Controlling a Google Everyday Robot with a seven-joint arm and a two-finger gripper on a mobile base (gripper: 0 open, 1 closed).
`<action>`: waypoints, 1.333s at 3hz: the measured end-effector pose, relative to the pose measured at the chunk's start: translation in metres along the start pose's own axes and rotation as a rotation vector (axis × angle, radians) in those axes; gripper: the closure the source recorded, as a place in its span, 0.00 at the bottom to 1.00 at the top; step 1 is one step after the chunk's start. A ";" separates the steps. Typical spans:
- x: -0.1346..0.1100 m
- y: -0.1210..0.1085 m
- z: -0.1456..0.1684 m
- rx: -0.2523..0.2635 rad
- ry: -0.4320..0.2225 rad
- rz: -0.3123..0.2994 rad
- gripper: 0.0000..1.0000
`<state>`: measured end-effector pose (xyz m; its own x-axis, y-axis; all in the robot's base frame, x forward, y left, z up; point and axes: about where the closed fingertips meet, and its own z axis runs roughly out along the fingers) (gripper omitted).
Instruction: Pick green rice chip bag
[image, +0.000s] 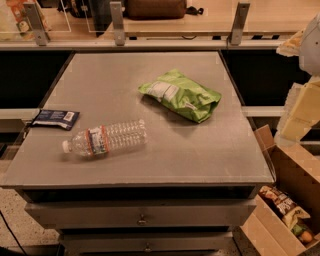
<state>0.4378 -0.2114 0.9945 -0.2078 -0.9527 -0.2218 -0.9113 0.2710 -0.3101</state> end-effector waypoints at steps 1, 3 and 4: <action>-0.002 -0.001 -0.001 0.012 -0.005 0.000 0.00; -0.043 -0.013 0.016 0.077 -0.088 -0.114 0.00; -0.077 -0.045 0.058 0.138 -0.100 -0.163 0.00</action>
Offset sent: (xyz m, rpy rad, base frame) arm 0.0255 0.0397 0.0011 0.0143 -0.1111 0.1363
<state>0.5153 -0.1422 0.9720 -0.0192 -0.9688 -0.2471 -0.8710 0.1375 -0.4716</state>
